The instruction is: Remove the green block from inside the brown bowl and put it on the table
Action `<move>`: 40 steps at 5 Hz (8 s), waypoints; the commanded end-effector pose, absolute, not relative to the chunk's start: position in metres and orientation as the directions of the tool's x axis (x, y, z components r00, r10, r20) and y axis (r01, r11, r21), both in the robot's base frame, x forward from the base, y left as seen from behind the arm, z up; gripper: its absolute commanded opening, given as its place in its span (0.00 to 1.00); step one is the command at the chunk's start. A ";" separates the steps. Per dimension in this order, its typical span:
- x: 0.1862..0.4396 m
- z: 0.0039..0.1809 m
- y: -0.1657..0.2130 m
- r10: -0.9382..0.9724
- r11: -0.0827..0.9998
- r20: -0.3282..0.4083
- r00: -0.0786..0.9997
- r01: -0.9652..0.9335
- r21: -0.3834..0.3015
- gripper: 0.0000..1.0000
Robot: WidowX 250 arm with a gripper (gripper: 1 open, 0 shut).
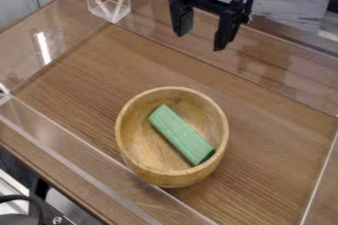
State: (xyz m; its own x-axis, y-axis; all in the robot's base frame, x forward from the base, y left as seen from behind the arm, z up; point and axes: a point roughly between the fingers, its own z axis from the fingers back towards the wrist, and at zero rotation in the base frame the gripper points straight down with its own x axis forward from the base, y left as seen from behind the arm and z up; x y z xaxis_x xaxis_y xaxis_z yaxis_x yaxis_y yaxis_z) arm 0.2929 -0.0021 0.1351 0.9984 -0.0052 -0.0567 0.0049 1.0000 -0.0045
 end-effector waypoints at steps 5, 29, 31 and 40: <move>0.232 0.143 -0.032 0.440 0.897 -0.026 0.898 -0.441 -0.040 1.00; 0.222 0.064 0.007 0.738 0.667 0.009 0.675 -0.726 -0.167 1.00; 0.220 0.050 -0.003 0.754 0.649 0.012 0.657 -0.742 -0.167 1.00; 0.211 0.045 -0.011 0.731 0.679 0.045 0.681 -0.719 -0.150 0.00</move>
